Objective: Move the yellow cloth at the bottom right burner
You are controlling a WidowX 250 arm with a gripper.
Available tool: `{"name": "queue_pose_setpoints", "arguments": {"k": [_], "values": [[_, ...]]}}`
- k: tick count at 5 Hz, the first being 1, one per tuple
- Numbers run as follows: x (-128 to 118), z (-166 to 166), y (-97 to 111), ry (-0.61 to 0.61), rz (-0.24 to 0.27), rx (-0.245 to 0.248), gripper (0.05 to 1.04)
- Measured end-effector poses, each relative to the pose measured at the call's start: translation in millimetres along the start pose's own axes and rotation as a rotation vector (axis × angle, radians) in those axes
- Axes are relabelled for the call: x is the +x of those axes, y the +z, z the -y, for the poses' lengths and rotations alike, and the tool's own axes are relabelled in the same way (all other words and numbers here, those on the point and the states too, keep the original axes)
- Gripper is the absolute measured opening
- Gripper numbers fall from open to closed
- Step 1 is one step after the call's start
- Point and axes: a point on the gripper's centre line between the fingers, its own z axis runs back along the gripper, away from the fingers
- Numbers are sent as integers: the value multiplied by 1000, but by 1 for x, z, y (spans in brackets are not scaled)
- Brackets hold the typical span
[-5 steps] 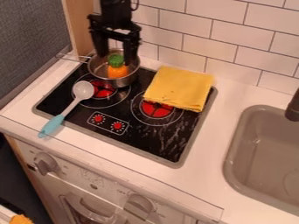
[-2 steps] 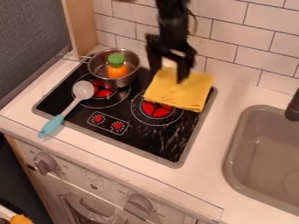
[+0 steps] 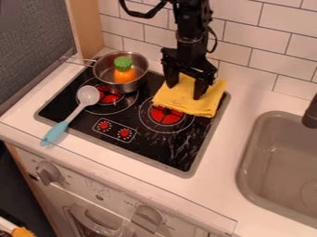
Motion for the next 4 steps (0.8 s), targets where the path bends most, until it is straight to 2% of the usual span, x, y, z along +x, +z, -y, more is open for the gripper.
{"name": "queue_pose_setpoints", "arguments": {"k": [2, 3, 4], "values": [[-19, 4, -1, -3, -16, -5, 997], [-45, 8, 3, -43, -27, -4, 999], [-90, 16, 10, -102, -41, -11, 999]]}}
